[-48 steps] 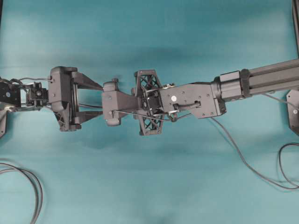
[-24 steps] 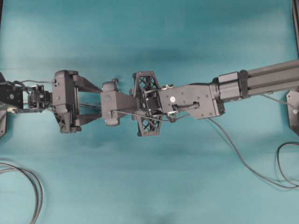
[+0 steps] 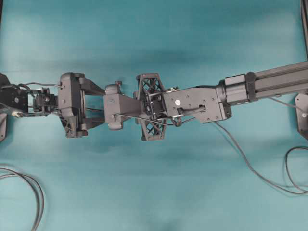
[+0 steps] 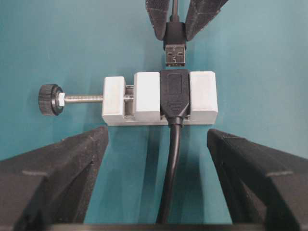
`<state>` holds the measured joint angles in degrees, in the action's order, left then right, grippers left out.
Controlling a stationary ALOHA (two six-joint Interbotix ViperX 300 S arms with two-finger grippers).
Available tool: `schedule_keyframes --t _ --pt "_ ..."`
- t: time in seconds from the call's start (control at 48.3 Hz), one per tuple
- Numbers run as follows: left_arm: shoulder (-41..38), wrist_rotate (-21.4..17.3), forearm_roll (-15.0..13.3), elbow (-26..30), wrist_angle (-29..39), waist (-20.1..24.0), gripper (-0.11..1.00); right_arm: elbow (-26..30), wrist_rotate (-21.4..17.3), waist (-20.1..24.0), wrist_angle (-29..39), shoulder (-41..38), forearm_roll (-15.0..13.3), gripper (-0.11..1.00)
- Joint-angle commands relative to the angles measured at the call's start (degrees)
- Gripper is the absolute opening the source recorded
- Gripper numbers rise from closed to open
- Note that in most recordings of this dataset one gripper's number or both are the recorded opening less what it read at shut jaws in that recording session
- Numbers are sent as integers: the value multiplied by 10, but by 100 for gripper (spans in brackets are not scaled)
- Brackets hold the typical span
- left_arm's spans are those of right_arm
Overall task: Insert the USB cable into the female connector supported by the left arm.
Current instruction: 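Align the plug with the female connector and push it in leftward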
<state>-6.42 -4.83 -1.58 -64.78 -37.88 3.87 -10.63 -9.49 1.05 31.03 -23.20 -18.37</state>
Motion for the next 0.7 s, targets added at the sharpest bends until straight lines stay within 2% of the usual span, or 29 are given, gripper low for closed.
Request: schedule_keyframes --t 0.0,0.684 --pt "5 6 -2 5 -5 -2 93 20 -2 1 -4 8 -4 21" --pt "5 7 -2 15 -5 -2 93 39 1 1 -3 -4 -4 20"
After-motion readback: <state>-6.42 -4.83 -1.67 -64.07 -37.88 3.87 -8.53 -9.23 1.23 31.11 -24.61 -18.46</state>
